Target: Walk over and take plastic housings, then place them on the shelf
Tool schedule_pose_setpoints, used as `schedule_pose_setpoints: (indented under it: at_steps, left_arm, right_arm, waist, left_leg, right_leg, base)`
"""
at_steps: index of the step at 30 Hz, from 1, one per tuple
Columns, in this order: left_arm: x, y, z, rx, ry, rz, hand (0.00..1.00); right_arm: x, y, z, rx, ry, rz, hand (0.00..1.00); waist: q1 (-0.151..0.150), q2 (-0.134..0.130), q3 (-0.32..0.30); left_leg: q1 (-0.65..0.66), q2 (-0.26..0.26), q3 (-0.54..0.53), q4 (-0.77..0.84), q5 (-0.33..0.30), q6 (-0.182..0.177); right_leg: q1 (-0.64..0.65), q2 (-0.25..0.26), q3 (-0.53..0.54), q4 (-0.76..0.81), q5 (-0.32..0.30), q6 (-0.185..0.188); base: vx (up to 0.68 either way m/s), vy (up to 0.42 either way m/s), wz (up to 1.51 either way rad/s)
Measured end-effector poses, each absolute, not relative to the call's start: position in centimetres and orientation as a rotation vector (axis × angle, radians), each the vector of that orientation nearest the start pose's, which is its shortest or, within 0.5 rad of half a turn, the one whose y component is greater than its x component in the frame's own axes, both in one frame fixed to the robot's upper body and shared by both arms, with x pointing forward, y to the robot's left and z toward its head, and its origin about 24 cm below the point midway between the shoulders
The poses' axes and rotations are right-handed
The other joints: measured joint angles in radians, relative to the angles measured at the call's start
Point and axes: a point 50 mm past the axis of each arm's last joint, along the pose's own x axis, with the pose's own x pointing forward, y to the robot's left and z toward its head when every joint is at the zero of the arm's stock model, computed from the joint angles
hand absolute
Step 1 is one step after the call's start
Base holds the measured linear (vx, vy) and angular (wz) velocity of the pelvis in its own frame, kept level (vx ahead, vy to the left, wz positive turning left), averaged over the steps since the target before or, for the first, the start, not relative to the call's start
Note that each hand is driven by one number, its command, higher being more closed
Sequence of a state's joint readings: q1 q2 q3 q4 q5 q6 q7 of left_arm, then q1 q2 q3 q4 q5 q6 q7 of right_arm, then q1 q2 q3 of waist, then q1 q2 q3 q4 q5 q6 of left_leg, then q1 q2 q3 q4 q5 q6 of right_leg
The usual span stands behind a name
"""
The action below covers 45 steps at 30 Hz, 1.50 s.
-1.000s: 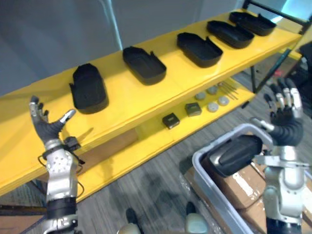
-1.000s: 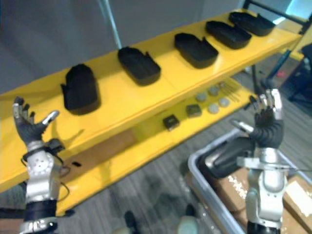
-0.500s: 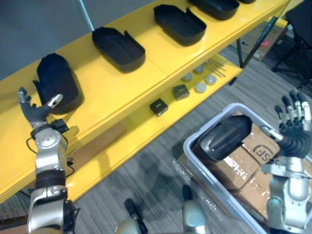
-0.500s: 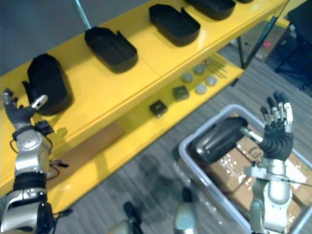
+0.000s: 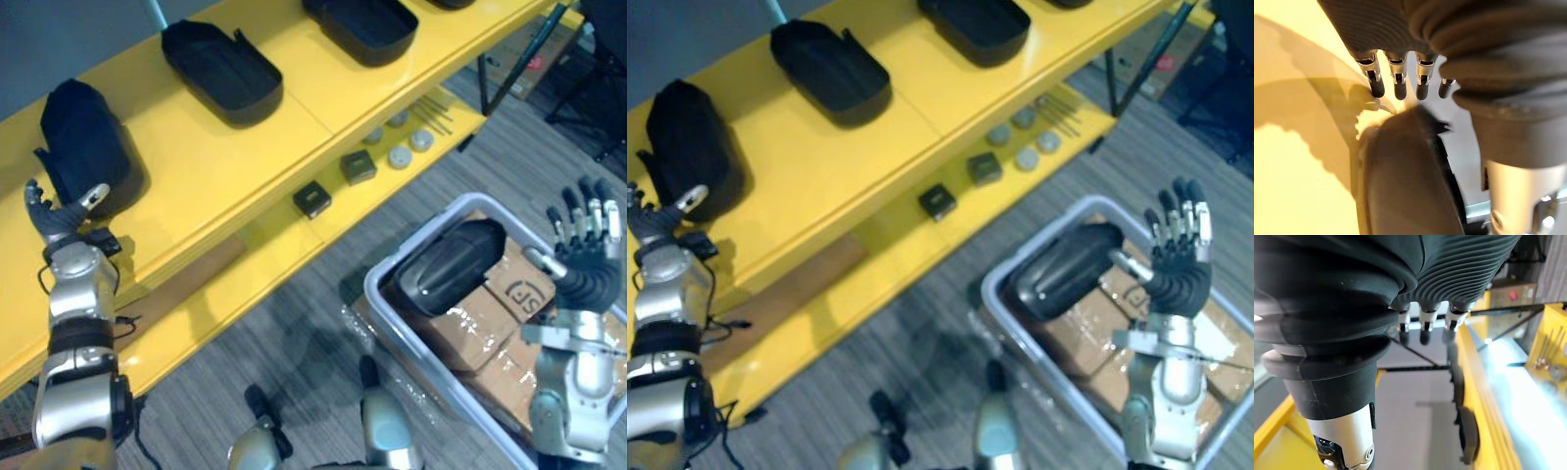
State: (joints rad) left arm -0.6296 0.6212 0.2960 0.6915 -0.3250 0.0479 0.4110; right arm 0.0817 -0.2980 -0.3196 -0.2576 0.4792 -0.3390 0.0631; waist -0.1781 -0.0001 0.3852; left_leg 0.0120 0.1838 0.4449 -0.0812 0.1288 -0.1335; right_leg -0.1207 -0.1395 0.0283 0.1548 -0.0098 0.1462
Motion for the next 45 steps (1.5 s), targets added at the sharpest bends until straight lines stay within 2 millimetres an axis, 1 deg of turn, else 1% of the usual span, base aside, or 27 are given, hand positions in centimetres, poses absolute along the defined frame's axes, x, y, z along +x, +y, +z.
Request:
schedule_pose_setpoints:
  at_steps: [3,7,12,15,17,19,23,25,30,37,41,44,45]
  left_arm:
    - [32.4,36.1,15.2,-0.044,-0.11,0.809,0.0]
    - [32.5,35.9,15.2,-0.058,-0.127,0.78,0.0]
    - [32.6,35.7,15.3,-0.116,-0.153,0.726,0.0]
    - [32.4,35.5,15.2,-0.138,-0.172,0.662,0.0]
    - [32.3,35.1,15.0,-0.118,-0.178,0.608,0.0]
    - [32.2,34.7,14.8,-0.098,-0.182,0.567,0.0]
    - [32.1,34.5,14.7,-0.092,-0.183,0.538,0.0]
    - [31.9,34.0,14.5,-0.089,-0.19,0.506,0.0]
    - [32.2,33.0,14.4,-0.107,-0.201,0.466,0.0]
    - [32.1,32.6,14.2,-0.095,-0.197,0.434,0.0]
    - [32.0,32.5,14.1,-0.079,-0.193,0.437,0.0]
    - [31.8,32.7,13.8,-0.06,-0.181,0.5,0.0]
    - [31.6,33.0,13.6,-0.037,-0.178,0.558,0.0]
  right_arm:
    - [21.0,-26.4,14.4,0.068,-0.622,-0.183,0.0]
    - [21.2,-26.2,14.7,0.073,-0.632,-0.173,0.0]
    - [21.4,-25.8,14.5,0.079,-0.623,-0.154,0.0]
    - [21.4,-25.8,14.5,0.08,-0.615,-0.153,0.0]
    - [21.4,-25.8,14.4,0.08,-0.611,-0.153,0.0]
    - [21.5,-25.7,14.5,0.08,-0.61,-0.151,0.0]
    - [21.5,-25.7,14.4,0.08,-0.597,-0.149,0.0]
    - [21.4,-25.7,14.3,0.08,-0.59,-0.15,0.0]
    - [21.4,-25.7,14.3,0.079,-0.588,-0.15,0.0]
    - [21.0,-25.5,14.6,0.074,-0.6,-0.145,0.0]
    - [20.9,-25.6,14.5,0.071,-0.598,-0.143,0.0]
    - [20.9,-25.5,14.5,0.067,-0.597,-0.133,0.0]
    - [20.9,-25.4,14.6,0.056,-0.596,-0.113,0.0]
  waist:
    - [0.002,-0.005,0.003]
    - [0.003,-0.005,0.003]
    - [0.006,-0.005,0.003]
    - [0.006,-0.005,0.004]
    - [0.004,-0.003,0.005]
    - [0.008,0.0,0.006]
    - [0.008,0.007,0.01]
    - [0.008,0.01,0.012]
    - [0.011,0.016,0.015]
    - [0.01,0.031,0.022]
    - [0.01,0.032,0.022]
    - [0.008,0.033,0.021]
    - [0.008,0.034,0.021]
  left_leg:
    - [0.004,0.0,-0.001,0.0,0.0,0.0]
    - [0.004,-0.001,-0.002,0.0,0.0,0.0]
    - [0.004,-0.002,-0.004,0.0,0.0,0.0]
    - [0.004,-0.004,-0.013,0.0,0.0,0.001]
    - [0.004,-0.004,-0.024,0.0,0.0,0.001]
    - [0.003,-0.005,-0.025,0.0,-0.001,0.002]
    - [0.004,-0.008,-0.025,0.0,-0.001,0.003]
    - [0.004,-0.008,-0.026,0.0,-0.001,0.003]
    - [0.004,-0.012,-0.027,0.0,-0.002,0.004]
    - [0.004,-0.016,-0.027,0.0,-0.003,0.005]
    - [0.005,-0.017,-0.028,0.0,-0.003,0.006]
    - [0.007,-0.02,-0.028,0.0,-0.005,0.008]
    - [0.006,-0.021,-0.028,0.0,-0.005,0.009]
  right_leg:
    - [0.0,-0.001,0.0,0.012,-0.008,0.003]
    - [0.0,-0.002,0.0,0.013,-0.009,0.005]
    - [0.001,-0.004,-0.002,0.013,-0.009,0.005]
    - [0.008,-0.006,-0.012,0.012,-0.009,0.005]
    - [0.016,-0.008,-0.025,0.008,-0.009,0.005]
    - [0.017,-0.009,-0.027,0.008,-0.009,0.005]
    - [0.018,-0.012,-0.028,0.008,-0.009,0.006]
    - [0.019,-0.012,-0.029,0.007,-0.009,0.006]
    - [0.02,-0.015,-0.03,0.006,-0.008,0.007]
    - [0.022,-0.019,-0.03,0.004,-0.006,0.01]
    - [0.027,-0.019,-0.03,-0.003,-0.004,0.014]
    - [0.036,-0.022,-0.031,-0.017,0.002,0.017]
    - [0.036,-0.023,-0.031,-0.02,0.004,0.018]
  base:
    - [0.0,0.0,0.0]
    - [0.0,0.0,0.0]
    - [0.0,0.0,0.0]
    - [0.01,0.002,0.08]
    - [0.01,0.001,0.13]
    - [0.0,0.001,0.03]
    - [0.0,0.0,0.0]
    - [0.0,0.0,0.0]
    - [0.0,0.0,0.0]
    - [0.0,0.0,0.0]
    - [0.0,0.0,0.0]
    - [0.0,0.0,0.0]
    - [0.0,0.0,0.0]
